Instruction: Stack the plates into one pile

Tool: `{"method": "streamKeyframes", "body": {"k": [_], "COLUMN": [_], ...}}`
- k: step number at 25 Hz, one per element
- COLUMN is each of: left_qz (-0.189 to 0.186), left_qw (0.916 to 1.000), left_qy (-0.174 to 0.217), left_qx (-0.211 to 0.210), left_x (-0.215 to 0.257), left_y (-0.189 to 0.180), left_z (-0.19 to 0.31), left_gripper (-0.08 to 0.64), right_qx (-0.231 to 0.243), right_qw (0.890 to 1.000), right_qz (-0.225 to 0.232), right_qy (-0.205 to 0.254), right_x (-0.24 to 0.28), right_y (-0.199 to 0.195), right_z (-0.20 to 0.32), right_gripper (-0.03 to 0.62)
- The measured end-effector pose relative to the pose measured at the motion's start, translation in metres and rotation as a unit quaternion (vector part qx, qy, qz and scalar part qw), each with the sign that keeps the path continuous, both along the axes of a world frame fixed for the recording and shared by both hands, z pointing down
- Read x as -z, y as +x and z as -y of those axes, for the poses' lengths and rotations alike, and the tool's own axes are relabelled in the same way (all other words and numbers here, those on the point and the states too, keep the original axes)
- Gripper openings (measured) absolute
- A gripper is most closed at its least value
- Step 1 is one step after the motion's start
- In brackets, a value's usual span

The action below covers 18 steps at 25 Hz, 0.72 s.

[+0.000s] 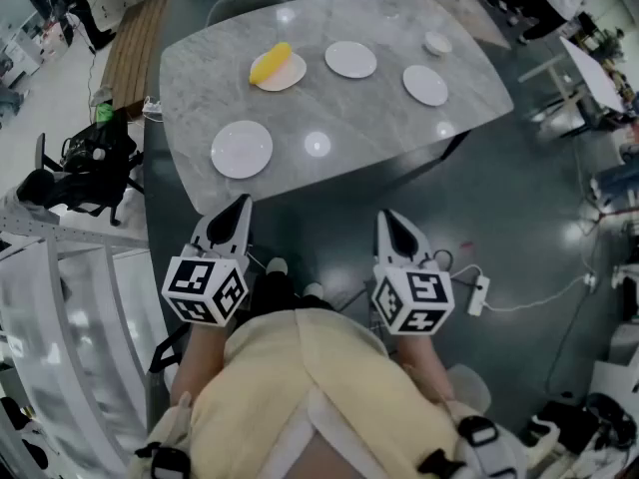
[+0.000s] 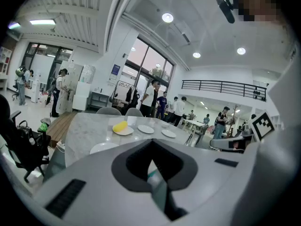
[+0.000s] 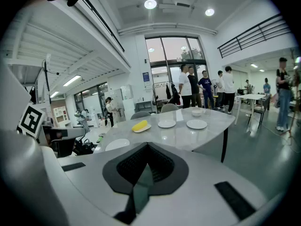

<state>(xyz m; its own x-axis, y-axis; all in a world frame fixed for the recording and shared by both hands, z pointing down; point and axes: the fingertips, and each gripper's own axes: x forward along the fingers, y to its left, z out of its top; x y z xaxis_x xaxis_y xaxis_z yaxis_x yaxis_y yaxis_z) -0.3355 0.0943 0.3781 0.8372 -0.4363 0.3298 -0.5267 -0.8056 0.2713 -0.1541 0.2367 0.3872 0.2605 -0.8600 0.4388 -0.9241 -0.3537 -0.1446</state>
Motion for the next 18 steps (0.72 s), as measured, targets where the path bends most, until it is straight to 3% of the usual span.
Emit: {"method": "streamKeyframes", "body": {"k": [6, 14, 18], "left_qz": [0.011, -0.012, 0.003], "left_qw": [0.9998, 0.9996, 0.9986], "left_qy": [0.012, -0.018, -0.02], "left_qx": [0.006, 0.02, 0.05], "left_x": [-0.007, -0.03, -0.044], "left_y": [-0.005, -0.018, -0.02], "left_z": [-0.005, -0.017, -0.016], "left_gripper": [0.002, 0.002, 0.002], "right_qx": [-0.005, -0.006, 0.007], "right_qw": [1.0, 1.0, 1.0], "right_qz": [0.021, 0.017, 0.025], "right_qy": [0.005, 0.0, -0.001], "right_x": [-0.004, -0.015, -0.022], "right_y": [-0.002, -0.004, -0.008], "right_z": [-0.007, -0.022, -0.028], "right_gripper": [0.002, 0.003, 0.003]}}
